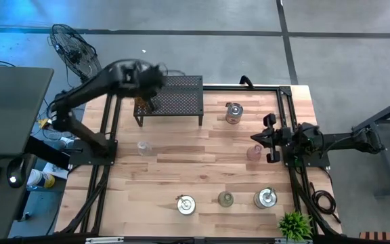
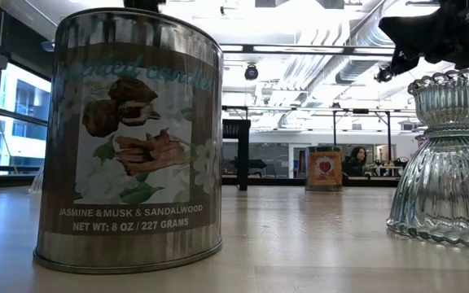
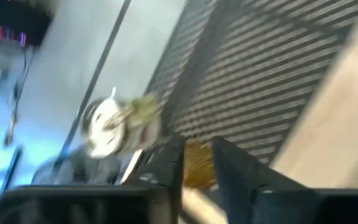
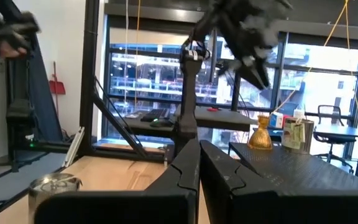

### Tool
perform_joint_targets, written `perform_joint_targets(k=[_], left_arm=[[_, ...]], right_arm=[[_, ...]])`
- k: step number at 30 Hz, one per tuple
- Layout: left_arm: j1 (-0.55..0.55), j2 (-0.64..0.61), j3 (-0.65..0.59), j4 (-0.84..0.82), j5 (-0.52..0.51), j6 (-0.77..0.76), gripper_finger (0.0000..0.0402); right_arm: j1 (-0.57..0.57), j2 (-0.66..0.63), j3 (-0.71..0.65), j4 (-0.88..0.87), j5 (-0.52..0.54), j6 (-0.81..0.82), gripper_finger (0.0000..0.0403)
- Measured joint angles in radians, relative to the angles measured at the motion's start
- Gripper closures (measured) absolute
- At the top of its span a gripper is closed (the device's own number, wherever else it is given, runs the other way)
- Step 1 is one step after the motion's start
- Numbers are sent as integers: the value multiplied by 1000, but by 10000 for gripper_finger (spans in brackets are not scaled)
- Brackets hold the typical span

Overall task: Pick & Place candle stick holders
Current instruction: Put the orange scented candle on the shelf

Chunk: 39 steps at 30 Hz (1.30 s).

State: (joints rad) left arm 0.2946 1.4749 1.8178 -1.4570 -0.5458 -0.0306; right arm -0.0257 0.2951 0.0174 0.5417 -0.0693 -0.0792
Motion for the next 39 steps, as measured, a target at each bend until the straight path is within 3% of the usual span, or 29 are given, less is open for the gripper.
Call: perform_joint_targets(k=[4, 11, 14, 18, 23, 30, 39], left_arm=[[-176, -128, -156, 198, 0, -27, 393], [-462, -372, -538, 572, -39, -161, 382], [-563, -458, -729, 762, -72, -191, 381], [-632, -537, -985, 1095, -63, -140, 381], [-642, -563, -1223, 1396, -43, -97, 381], [-642, -581, -1348, 1612, 45, -49, 381], [-642, -693, -1415, 1639, 65, 0, 381]], right_arm=[[0, 0, 0, -38, 10, 1, 402], [0, 11, 0, -50, 23, 102, 402], [0, 36, 3, -62, 185, 160, 402], [-9, 106, 127, -353, 417, 271, 402], [-56, 293, 374, -767, 491, 379, 403], [-158, 638, 607, -991, 385, 329, 384], [-256, 946, 790, -1057, 299, 82, 268]])
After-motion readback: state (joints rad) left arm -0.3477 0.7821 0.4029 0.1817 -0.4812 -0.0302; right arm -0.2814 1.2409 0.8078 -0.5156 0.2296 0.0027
